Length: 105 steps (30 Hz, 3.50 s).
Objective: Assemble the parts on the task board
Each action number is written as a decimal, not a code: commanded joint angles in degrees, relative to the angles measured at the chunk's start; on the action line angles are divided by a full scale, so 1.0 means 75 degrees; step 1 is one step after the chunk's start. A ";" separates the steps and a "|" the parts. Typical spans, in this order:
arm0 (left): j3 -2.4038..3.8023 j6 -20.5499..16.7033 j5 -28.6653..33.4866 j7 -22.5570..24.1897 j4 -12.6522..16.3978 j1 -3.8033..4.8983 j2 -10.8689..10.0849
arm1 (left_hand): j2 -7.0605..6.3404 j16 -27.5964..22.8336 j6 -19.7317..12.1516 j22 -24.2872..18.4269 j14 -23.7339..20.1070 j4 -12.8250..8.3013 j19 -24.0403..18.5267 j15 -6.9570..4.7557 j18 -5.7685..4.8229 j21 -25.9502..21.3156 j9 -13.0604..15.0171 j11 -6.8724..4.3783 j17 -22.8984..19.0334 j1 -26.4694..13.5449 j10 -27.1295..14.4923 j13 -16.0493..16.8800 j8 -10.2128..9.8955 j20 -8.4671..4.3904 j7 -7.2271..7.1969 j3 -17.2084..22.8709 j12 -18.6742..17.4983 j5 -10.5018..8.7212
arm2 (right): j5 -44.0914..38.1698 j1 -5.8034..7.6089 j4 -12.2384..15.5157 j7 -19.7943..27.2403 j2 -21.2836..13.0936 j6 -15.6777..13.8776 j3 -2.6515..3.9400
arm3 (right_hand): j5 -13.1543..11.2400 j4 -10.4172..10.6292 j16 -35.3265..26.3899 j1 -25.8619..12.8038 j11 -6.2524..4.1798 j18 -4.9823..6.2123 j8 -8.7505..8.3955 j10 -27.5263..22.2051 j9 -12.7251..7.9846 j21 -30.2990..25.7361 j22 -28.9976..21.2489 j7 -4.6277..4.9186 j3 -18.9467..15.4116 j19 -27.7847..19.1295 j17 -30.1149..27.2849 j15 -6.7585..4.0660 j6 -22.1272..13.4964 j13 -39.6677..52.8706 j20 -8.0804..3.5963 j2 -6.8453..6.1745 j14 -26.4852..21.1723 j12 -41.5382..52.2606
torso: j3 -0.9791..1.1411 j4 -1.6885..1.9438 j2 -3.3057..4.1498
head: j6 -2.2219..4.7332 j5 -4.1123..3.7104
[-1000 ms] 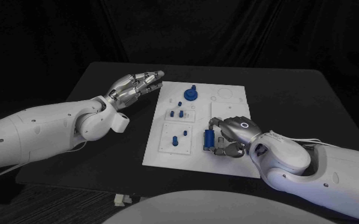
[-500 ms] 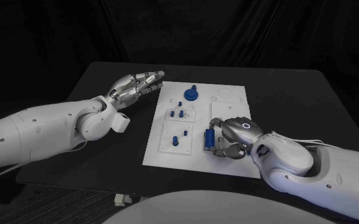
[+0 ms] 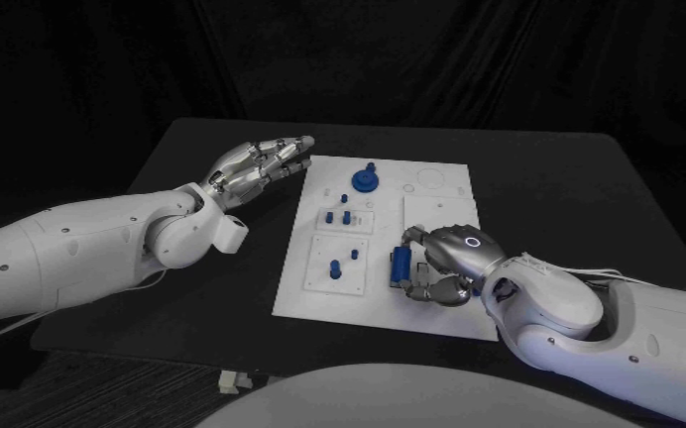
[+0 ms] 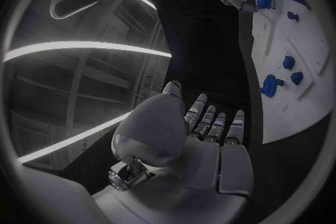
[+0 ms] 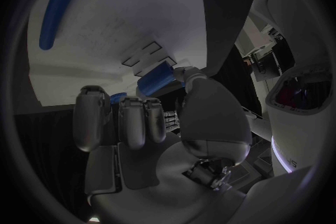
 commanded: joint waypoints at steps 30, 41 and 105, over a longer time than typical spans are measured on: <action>0.0007 0.0090 0.0012 0.0056 -0.0011 -0.0022 0.0024 | 0.0042 0.0043 0.0037 0.0018 0.0010 0.0003 0.0045 0.0066 0.0052 0.0034 0.0006 0.0007 0.0008 0.0079 0.0020 0.0011 0.0038 0.0005 0.0223 0.0056 0.0045 0.0046 | 0.0092 -0.0078 0.0070 -0.0281 -0.0036 0.0548 0.0002 | -0.2670 0.0085 -0.0193 0.0494 0.0168 0.0215 -0.2541 0.0799 -0.1936 -0.0418 0.1470 0.0043 -0.1173 0.0328 0.1156 0.0138 -0.1946 0.2012 0.0120 -0.0350 0.0595 0.0019 | 0.0000 0.0000 -0.0002 | -0.0002 0.0007; 0.0007 0.0096 0.0012 0.0043 -0.0028 -0.0025 0.0037 | 0.0042 0.0043 0.0037 0.0018 0.0010 0.0003 0.0045 0.0066 0.0052 0.0034 0.0006 0.0007 0.0008 0.0079 0.0020 0.0011 0.0038 0.0005 0.0223 0.0056 0.0045 0.0046 | 0.0092 -0.0083 0.0117 -0.0261 -0.0130 0.0275 0.0003 | -0.5445 0.0124 -0.0220 0.0244 0.0161 0.0222 -0.2733 0.0799 -0.2196 -0.0490 0.1457 0.0042 -0.1854 0.0317 0.1117 0.0125 -0.2104 0.2012 0.0096 -0.1090 0.0584 0.0019 | 0.0000 0.0000 0.0000 | -0.0002 0.0007; 0.0007 0.0078 0.0012 0.0038 -0.0085 -0.0028 0.0131 | 0.0036 0.0092 0.0114 0.0015 0.0023 0.0004 0.0048 0.0086 0.0037 0.0036 0.0013 0.0080 0.0015 0.0121 0.0101 0.0033 0.0084 0.0002 0.0280 0.0075 0.0229 0.0074 | 0.4152 0.1692 -0.0974 -0.1826 -0.0480 0.4043 0.0000 | -0.5162 -0.0536 0.0000 0.0306 -0.0281 0.0299 -0.4071 0.0799 -0.1762 -0.0846 0.1316 -0.0618 -0.0959 0.0336 0.1389 -0.0238 0.6344 0.2012 -0.0230 0.1032 0.0692 0.0019 | 0.0001 0.0000 -0.0001 | -0.0002 -0.0116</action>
